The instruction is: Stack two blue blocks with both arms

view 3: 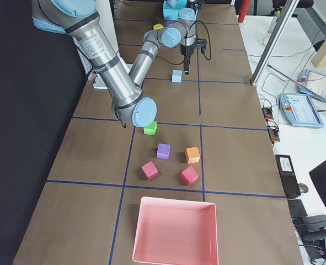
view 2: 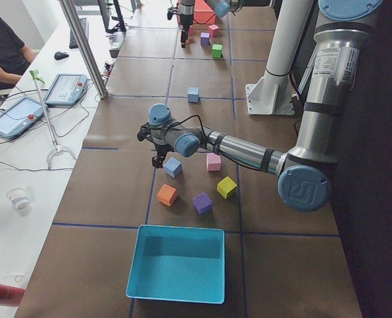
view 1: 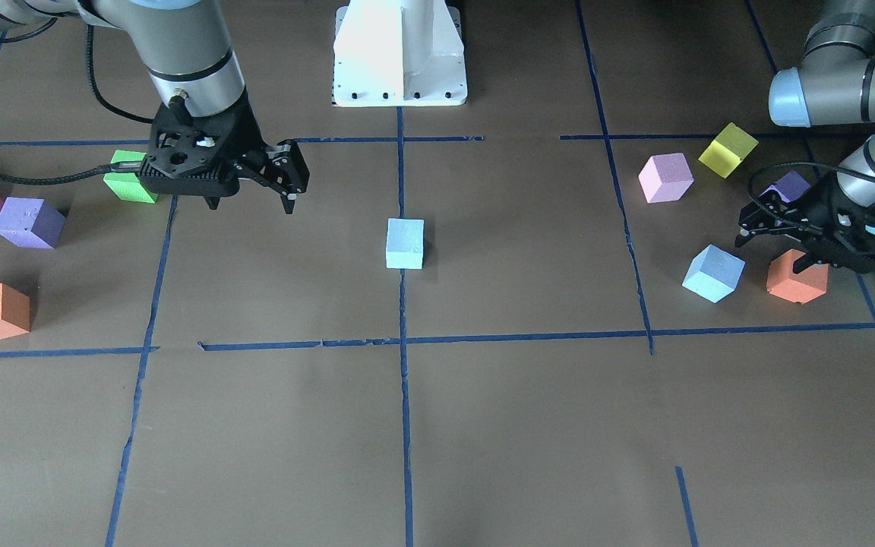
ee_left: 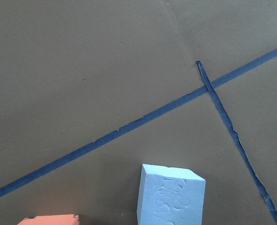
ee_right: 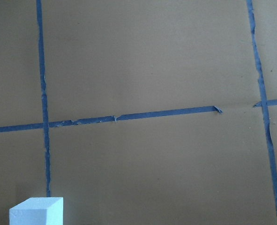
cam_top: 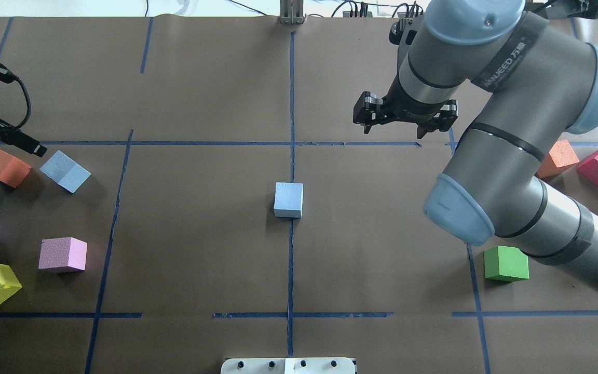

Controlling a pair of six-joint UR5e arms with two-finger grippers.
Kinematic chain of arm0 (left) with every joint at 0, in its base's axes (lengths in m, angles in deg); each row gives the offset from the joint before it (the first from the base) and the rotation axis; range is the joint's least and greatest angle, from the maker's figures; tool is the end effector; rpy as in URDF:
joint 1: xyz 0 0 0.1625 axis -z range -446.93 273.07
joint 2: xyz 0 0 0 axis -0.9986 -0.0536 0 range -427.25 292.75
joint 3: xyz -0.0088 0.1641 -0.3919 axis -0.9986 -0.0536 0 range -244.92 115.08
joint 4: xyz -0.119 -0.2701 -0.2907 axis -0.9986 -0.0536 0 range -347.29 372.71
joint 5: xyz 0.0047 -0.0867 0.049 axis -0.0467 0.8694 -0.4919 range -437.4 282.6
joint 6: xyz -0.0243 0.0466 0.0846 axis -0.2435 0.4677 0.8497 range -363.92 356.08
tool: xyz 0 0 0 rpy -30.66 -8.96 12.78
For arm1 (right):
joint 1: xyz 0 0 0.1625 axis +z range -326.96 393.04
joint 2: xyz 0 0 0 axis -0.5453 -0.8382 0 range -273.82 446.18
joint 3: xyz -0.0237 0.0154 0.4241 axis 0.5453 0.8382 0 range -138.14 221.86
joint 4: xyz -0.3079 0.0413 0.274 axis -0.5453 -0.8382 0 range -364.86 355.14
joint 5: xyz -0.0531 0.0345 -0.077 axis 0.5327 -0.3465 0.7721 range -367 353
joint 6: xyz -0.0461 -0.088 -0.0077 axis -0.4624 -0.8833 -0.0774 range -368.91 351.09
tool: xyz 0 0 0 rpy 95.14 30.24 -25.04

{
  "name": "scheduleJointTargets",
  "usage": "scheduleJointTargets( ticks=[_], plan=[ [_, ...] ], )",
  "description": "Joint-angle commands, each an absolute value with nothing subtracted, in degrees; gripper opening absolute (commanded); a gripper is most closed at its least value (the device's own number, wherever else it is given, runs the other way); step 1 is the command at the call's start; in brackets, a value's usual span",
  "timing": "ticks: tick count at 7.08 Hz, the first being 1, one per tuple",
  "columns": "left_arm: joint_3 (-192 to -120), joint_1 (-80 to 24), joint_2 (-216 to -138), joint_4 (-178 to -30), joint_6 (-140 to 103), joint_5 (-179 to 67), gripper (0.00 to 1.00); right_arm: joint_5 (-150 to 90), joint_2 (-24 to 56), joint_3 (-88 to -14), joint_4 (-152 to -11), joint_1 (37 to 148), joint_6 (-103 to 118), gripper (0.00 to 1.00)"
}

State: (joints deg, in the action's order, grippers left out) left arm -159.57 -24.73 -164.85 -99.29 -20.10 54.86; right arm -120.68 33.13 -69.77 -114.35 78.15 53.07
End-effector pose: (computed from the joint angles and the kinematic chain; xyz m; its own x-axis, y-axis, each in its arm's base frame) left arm 0.2041 -0.5293 0.5054 0.5666 0.4493 -0.6907 -0.2371 0.8917 0.3855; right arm -0.3537 -0.4872 0.1754 0.7043 0.0974 0.7032 -0.1575 0.9873 0.0211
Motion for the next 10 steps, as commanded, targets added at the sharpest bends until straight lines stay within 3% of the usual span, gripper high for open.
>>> scheduleJointTargets(
  ticks=[1,10],
  plan=[
    [-155.6,-27.3,-164.9,-105.7,-23.8,54.7,1.00,-121.9,31.9,-70.0,-114.6,80.9,49.8,1.00],
    [-154.1,-32.5,-165.0,-105.7,-24.0,50.5,1.00,-127.5,27.5,-70.0,-115.3,90.4,37.3,1.00]
  ],
)
